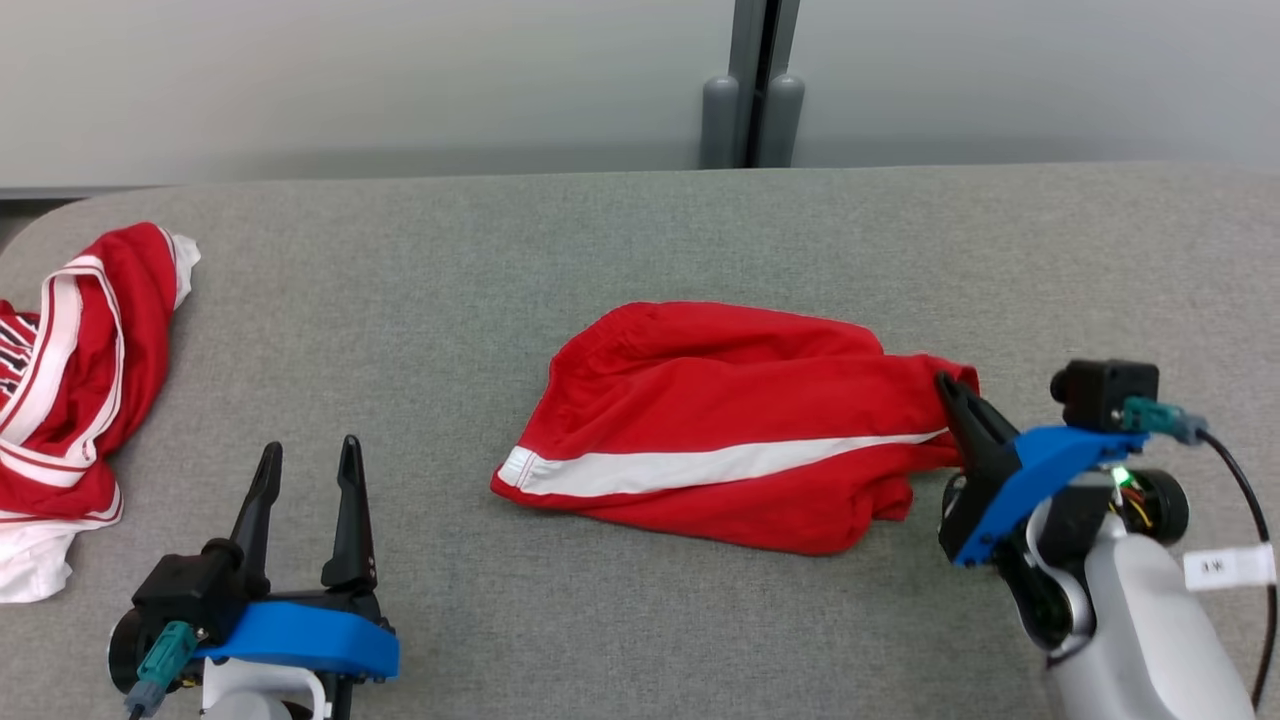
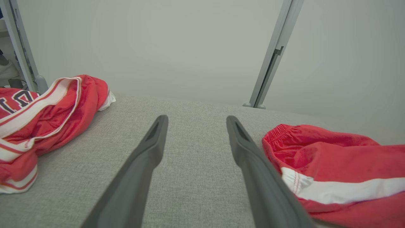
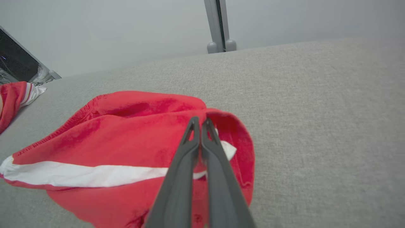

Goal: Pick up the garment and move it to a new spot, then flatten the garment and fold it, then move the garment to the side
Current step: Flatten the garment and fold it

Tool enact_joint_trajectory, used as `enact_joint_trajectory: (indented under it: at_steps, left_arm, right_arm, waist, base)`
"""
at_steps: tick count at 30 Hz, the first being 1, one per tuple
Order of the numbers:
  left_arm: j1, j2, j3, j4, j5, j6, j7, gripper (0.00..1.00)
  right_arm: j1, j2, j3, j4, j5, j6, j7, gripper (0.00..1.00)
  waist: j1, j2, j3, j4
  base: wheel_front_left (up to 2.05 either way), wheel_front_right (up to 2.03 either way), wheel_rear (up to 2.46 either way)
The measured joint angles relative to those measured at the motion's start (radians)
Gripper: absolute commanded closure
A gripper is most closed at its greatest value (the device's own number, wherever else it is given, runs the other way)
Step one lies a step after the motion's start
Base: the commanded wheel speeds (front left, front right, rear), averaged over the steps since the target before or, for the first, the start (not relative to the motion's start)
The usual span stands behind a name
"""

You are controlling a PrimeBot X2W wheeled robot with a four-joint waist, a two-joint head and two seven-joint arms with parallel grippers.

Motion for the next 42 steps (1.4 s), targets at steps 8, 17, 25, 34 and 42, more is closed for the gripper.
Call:
enact_joint_trajectory:
  at_steps: [8, 17, 25, 34, 42]
  left_arm:
    - [0.023, -0.003, 0.012, -0.007, 0.008, -0.003, 0.000, 0.00]
    - [0.012, -0.004, 0.017, -0.015, 0.014, -0.007, 0.000, 0.00]
    - [-0.031, -0.007, -0.006, -0.003, 0.017, -0.012, 0.000, 0.00]
    - [-0.031, -0.012, -0.007, 0.018, 0.017, -0.015, 0.000, 0.00]
    - [0.007, -0.018, 0.028, 0.011, 0.015, -0.015, 0.000, 0.00]
  right_arm:
    - [0.317, 0.000, -0.032, -0.390, 0.110, 0.000, 0.165, 1.00]
    - [0.352, 0.000, -0.098, -0.361, 0.108, 0.000, 0.196, 1.00]
    - [0.097, 0.000, -0.085, -0.069, -0.012, 0.000, 0.064, 1.00]
    - [-0.004, 0.000, -0.099, 0.116, -0.058, 0.000, -0.058, 0.00]
    - [0.106, -0.002, -0.141, -0.002, -0.117, 0.000, -0.184, 0.00]
  waist:
    - [-0.0001, 0.0000, -0.022, -0.019]
    - [0.0000, 0.0000, 0.011, -0.021]
    - [0.0000, 0.0000, 0.045, 0.016]
    - [0.0000, 0.0000, 0.026, 0.044]
    - [0.0000, 0.0000, -0.018, 0.019]
  base:
    - [0.00, 0.00, 0.00]
    - [0.00, 0.00, 0.00]
    - [0.00, 0.00, 0.00]
    - [0.00, 0.00, 0.00]
    - [0.00, 0.00, 0.00]
